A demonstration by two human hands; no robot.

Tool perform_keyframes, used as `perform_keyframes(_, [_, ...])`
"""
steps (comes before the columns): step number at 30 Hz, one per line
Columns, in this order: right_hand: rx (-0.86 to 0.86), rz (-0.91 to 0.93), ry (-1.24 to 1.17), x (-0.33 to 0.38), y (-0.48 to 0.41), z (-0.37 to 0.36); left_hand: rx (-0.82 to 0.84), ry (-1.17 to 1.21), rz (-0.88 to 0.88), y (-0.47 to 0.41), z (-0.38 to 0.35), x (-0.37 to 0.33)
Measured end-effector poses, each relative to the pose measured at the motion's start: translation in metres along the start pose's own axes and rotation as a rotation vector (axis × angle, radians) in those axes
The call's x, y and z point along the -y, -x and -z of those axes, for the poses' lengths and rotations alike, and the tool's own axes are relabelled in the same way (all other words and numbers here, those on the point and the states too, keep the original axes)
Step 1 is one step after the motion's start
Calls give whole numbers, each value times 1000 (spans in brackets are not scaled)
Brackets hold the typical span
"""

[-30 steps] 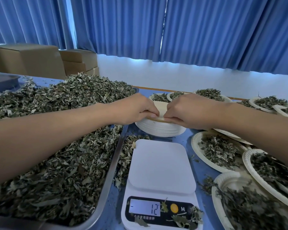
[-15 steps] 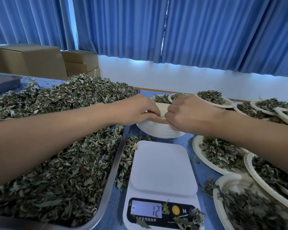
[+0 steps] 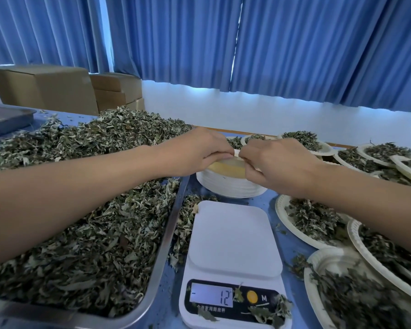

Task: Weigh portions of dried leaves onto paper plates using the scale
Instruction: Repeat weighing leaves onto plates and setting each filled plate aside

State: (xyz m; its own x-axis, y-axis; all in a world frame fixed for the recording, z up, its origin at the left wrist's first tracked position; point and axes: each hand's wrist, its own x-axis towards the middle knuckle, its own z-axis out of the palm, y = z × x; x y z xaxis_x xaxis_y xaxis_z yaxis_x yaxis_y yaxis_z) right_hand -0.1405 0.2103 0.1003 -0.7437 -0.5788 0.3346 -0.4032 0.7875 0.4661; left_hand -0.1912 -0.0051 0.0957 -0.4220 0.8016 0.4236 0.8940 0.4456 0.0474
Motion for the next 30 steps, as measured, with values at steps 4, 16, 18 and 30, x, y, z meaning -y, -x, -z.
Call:
perform_keyframes(4, [-78, 86, -122, 4, 28, 18, -15, 78, -17, 20, 8, -21])
perform_keyframes(16, [-276, 215, -281, 76, 127, 32, 84, 66, -263, 93, -13, -82])
perform_keyframes(18, [-226, 183, -299, 86, 131, 27, 111, 52, -239, 96, -19, -82])
perform_keyframes(30, [-460, 189, -367, 178, 132, 37, 368, -114, 549, 75, 13, -34])
